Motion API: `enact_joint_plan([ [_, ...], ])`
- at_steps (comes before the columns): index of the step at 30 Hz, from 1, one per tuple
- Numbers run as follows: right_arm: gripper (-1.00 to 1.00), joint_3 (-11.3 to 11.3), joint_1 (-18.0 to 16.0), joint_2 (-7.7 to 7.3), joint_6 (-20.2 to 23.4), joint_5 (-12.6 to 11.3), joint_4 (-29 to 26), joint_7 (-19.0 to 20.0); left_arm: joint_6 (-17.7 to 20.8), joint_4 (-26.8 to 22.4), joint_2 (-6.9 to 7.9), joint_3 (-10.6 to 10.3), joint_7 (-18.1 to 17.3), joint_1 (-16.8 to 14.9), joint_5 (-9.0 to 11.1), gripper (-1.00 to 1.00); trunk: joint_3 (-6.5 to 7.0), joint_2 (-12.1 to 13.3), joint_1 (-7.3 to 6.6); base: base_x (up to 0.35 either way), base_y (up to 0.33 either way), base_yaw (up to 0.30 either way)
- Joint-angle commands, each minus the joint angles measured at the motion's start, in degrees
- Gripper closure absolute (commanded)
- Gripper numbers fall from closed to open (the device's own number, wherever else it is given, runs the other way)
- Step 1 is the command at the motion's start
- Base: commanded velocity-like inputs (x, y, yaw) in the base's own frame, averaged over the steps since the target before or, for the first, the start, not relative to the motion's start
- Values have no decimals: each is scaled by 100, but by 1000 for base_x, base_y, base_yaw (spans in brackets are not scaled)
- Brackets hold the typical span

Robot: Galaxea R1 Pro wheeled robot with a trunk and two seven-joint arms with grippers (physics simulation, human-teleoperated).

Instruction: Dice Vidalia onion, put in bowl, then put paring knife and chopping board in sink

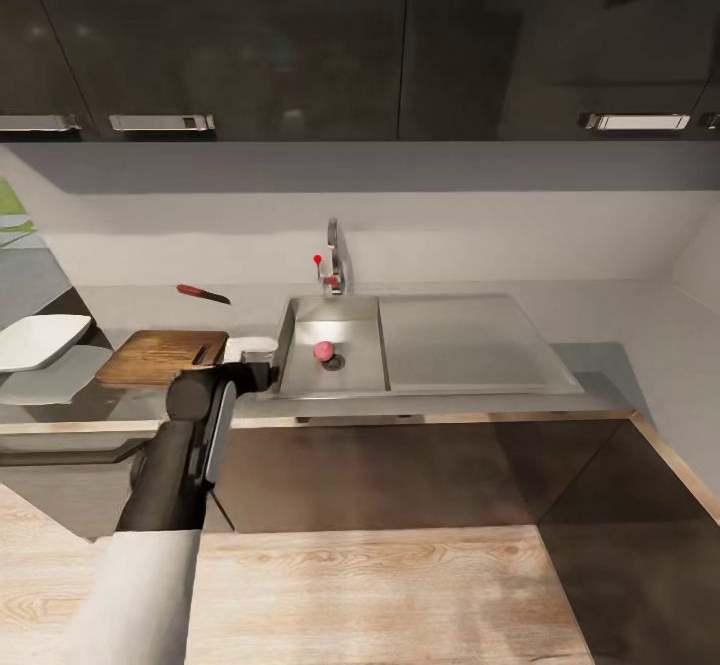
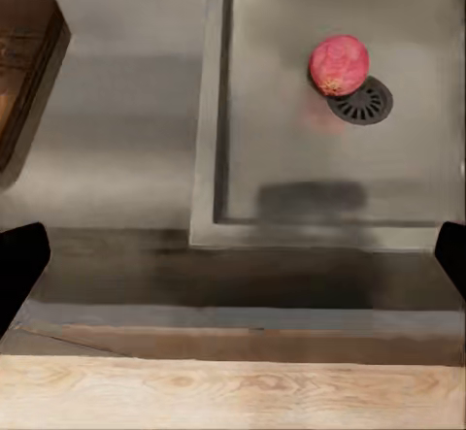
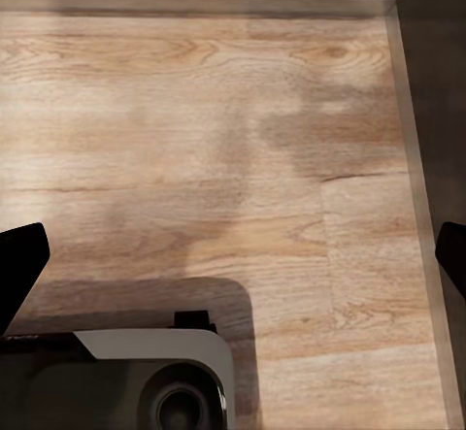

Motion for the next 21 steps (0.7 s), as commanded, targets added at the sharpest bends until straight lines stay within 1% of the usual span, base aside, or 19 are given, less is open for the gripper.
enact_joint_plan([
  [1,-100,11,-2,-1,-11,8,3,-26,35,72,-8,5,3,-144,-10,-100,-11,-11,3,0,0,0],
  [3,-100,10,-3,-1,-11,6,9,-26,58,444,-17,5,5,-621,1,-100,-11,-11,3,0,0,0],
  [5,-100,10,-3,-1,-11,5,11,-26,66,676,-22,5,6,-823,5,-100,-11,-11,3,0,0,0],
  [7,-100,10,-4,-1,-11,2,13,-26,75,882,-26,-2,5,-948,7,-100,-11,-11,3,0,0,0],
  [11,-100,9,-3,-1,-11,-4,13,-19,77,1106,-15,-23,-12,-1017,0,-100,-11,-11,3,0,0,0],
  [15,-100,10,-2,-1,-11,-9,25,-19,75,1155,15,-99,-18,-1032,-6,-100,-11,-11,3,0,0,0],
  [21,-100,10,-2,-10,-11,-10,143,-17,58,1220,29,-107,4,-1021,-24,-100,-11,-11,3,0,-2,0],
])
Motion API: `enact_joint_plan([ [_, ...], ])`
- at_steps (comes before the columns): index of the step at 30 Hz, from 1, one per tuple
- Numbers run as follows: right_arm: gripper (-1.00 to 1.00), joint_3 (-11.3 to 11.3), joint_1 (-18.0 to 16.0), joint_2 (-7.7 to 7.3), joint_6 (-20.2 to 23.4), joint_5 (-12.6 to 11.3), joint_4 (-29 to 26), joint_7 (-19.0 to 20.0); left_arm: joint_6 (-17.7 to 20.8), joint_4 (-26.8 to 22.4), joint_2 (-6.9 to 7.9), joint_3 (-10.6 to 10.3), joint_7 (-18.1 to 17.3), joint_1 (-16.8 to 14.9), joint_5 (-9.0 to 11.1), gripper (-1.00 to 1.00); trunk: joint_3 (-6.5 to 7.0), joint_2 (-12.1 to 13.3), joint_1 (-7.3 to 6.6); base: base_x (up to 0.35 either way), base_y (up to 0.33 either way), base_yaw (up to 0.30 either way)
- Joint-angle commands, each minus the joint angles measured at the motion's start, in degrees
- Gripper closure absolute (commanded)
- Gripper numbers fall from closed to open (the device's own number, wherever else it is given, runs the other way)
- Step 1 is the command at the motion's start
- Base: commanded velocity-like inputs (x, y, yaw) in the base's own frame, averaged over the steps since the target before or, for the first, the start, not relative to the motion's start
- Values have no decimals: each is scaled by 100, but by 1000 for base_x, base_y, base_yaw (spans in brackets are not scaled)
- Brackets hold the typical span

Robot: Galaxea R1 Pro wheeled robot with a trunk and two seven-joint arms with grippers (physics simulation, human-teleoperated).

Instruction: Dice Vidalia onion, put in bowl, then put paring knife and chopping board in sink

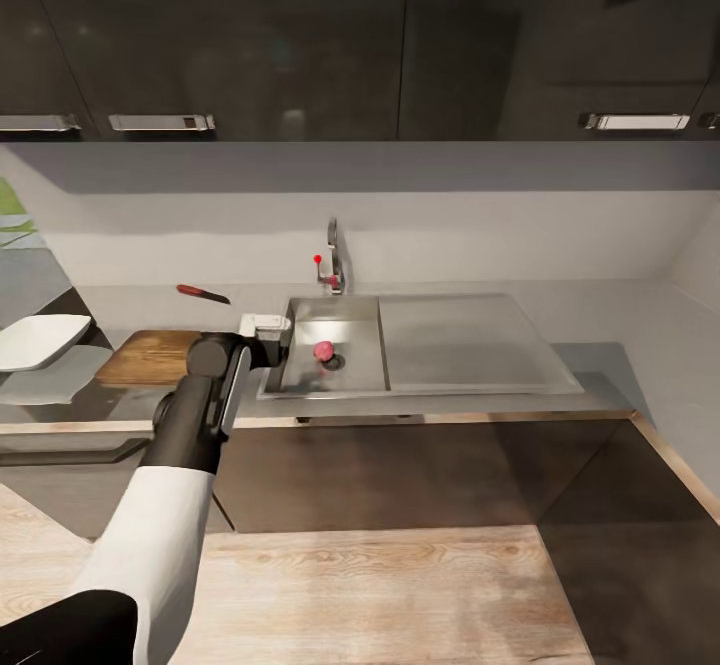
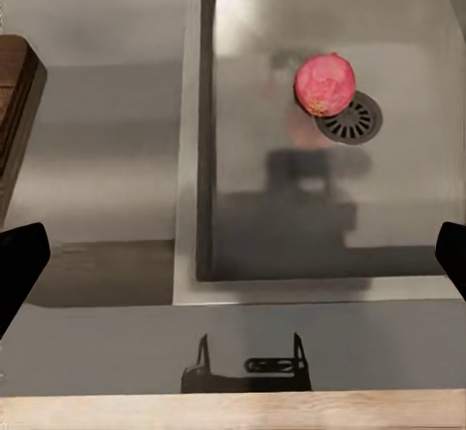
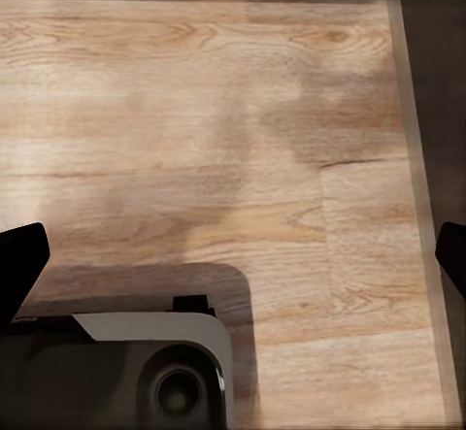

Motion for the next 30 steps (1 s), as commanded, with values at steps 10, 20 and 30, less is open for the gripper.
enact_joint_plan([
  [10,-100,17,-3,-2,-12,7,20,-25,13,76,-4,14,25,-2,-8,-100,-11,-11,3,2,-235,0],
  [20,-100,20,-3,2,-12,7,20,-25,13,96,-4,22,17,-2,-2,-100,-11,-11,3,213,-196,0],
  [30,-100,21,-4,10,-12,7,20,-25,13,248,-4,28,14,-2,-2,-100,-11,-11,3,340,-8,0],
])
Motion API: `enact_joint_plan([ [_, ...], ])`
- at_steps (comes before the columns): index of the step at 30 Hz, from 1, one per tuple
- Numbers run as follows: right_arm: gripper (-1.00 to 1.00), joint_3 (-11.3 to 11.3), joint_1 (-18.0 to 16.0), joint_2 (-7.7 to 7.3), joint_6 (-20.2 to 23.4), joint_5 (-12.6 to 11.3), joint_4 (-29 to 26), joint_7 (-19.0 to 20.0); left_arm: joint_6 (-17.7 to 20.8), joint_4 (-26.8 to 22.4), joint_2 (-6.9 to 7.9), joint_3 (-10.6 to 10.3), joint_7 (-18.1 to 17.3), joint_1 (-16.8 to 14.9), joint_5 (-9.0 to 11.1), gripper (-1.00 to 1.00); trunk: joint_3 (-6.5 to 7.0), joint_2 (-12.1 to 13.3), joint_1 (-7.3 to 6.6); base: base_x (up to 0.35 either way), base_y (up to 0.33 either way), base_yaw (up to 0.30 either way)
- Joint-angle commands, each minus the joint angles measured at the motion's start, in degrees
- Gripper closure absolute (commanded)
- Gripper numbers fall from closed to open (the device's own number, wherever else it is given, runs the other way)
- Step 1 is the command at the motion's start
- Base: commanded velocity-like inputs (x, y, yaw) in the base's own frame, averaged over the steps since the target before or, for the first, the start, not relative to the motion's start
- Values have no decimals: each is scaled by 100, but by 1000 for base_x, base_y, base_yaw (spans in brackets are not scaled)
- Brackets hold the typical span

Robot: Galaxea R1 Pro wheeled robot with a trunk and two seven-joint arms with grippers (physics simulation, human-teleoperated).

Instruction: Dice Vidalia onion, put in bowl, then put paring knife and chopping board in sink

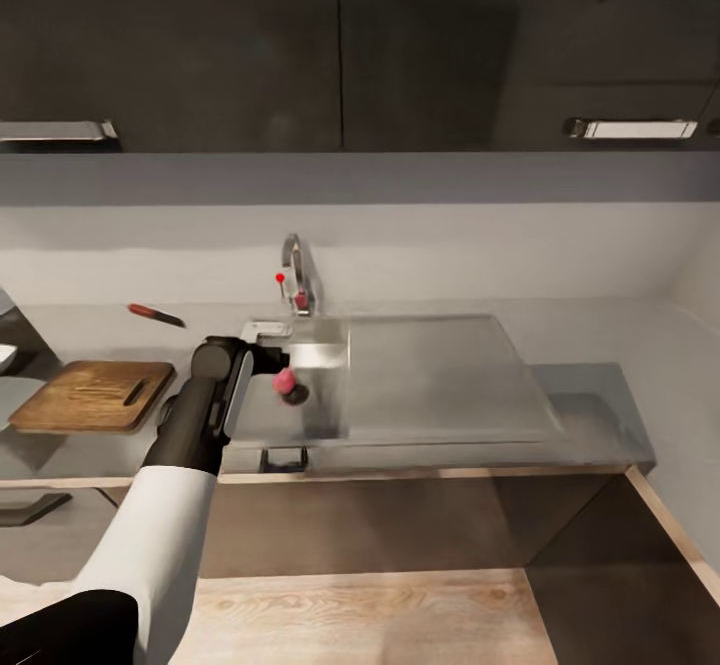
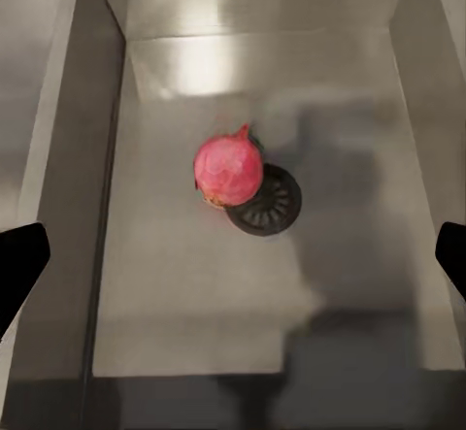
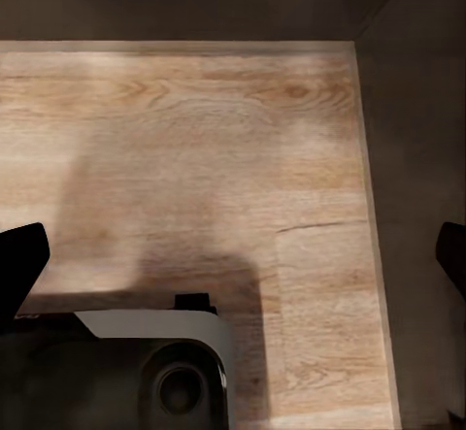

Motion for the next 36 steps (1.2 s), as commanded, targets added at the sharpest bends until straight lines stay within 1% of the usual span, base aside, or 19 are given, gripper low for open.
enact_joint_plan([
  [1,-100,11,-2,-3,-12,6,7,-26,23,30,-5,10,-1,-5,-11,-100,-10,-10,7,344,0,0],
  [7,-100,18,-1,-5,-12,6,81,-25,23,182,-4,5,-5,-5,-11,-100,-10,-10,7,243,0,0],
  [11,-100,19,-1,-5,-12,11,95,-26,23,264,-5,4,-10,-5,-10,-100,-10,-10,7,34,0,0],
  [17,-100,19,-1,-2,-12,9,99,-23,-6,541,-5,4,-20,-5,-6,-100,-10,-10,7,4,0,0],
  [19,-100,19,-1,-1,-12,10,98,-23,-121,671,-5,4,-21,-5,-4,-100,-10,-10,7,0,0,0],
  [23,-100,19,-1,-4,-12,13,98,-23,-562,1055,-5,9,-14,-5,-3,-100,-10,-10,7,0,0,0],
  [25,-100,19,-1,-2,-12,13,99,-23,-689,1172,-5,11,-14,-5,-3,-100,-10,-10,7,0,0,0],
  [36,-100,19,-1,-1,-12,15,100,-23,-782,1279,-5,16,-20,-5,-3,-100,-10,-10,7,20,0,0],
])
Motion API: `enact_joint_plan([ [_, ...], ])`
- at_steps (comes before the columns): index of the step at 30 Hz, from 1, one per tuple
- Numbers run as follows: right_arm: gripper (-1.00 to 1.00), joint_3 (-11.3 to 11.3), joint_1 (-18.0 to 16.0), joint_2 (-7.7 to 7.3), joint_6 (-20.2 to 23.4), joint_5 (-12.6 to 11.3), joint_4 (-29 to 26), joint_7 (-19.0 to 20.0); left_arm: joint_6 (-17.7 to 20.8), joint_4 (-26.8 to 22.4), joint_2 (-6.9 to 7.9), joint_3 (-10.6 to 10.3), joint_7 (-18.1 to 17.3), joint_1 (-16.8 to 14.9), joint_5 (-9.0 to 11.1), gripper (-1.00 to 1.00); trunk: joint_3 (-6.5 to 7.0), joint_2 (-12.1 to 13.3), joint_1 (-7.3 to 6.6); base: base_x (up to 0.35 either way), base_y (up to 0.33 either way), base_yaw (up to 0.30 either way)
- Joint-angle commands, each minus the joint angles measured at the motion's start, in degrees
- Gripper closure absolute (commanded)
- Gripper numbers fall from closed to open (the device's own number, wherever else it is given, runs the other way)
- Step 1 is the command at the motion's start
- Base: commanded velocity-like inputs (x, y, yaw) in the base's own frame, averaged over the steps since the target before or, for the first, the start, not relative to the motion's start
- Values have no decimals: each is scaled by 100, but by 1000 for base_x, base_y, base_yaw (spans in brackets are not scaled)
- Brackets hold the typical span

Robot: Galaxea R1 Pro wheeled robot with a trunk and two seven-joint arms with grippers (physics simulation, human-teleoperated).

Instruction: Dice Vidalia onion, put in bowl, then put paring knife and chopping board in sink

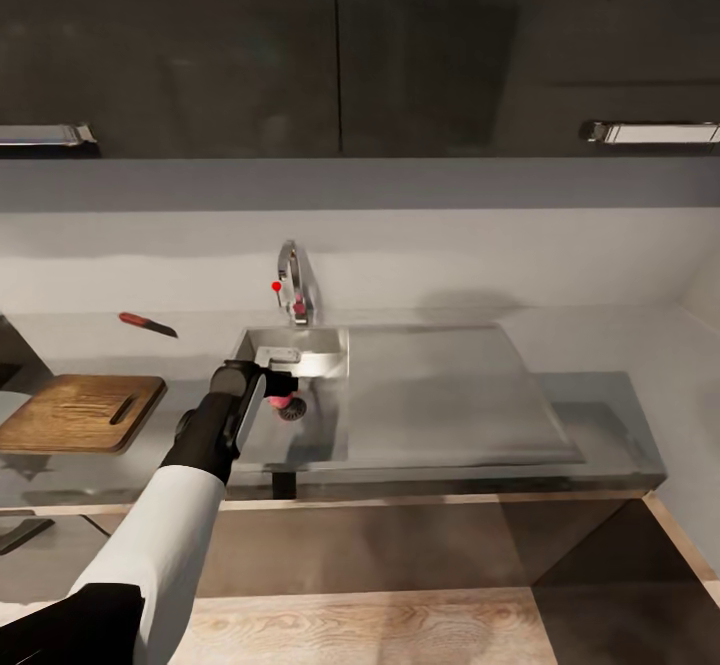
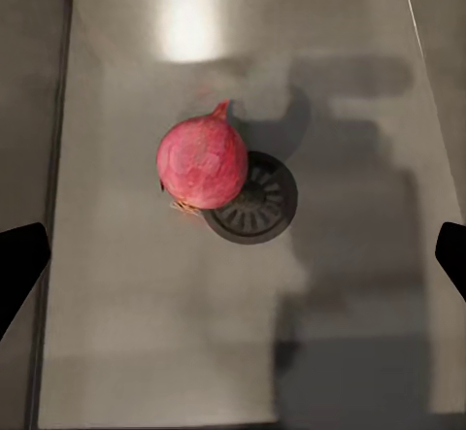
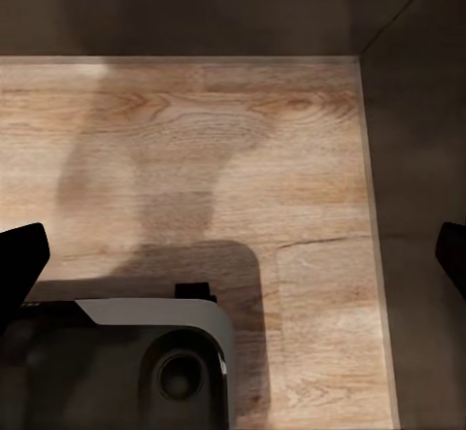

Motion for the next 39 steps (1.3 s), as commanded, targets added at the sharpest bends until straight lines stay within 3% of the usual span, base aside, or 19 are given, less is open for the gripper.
enact_joint_plan([
  [1,-100,12,-3,0,-11,7,0,-28,20,23,-6,15,-10,-5,-29,-100,-11,-11,4,145,0,0],
  [9,-100,12,-3,18,8,0,109,-21,-5,209,-6,17,-20,-5,-29,-100,-11,-11,4,229,0,0],
  [18,-100,12,-3,216,-2,2,653,-14,-221,365,-6,18,-20,-5,-29,-100,-11,-11,4,147,0,0],
  [24,-100,12,-3,223,-9,-1,689,-8,-427,652,-6,18,-20,-5,-29,-100,-11,-11,4,7,0,0],
  [39,-100,12,-3,223,-4,-2,691,-3,-536,687,-6,20,-15,-5,-29,-100,-85,-11,4,0,0,0],
])
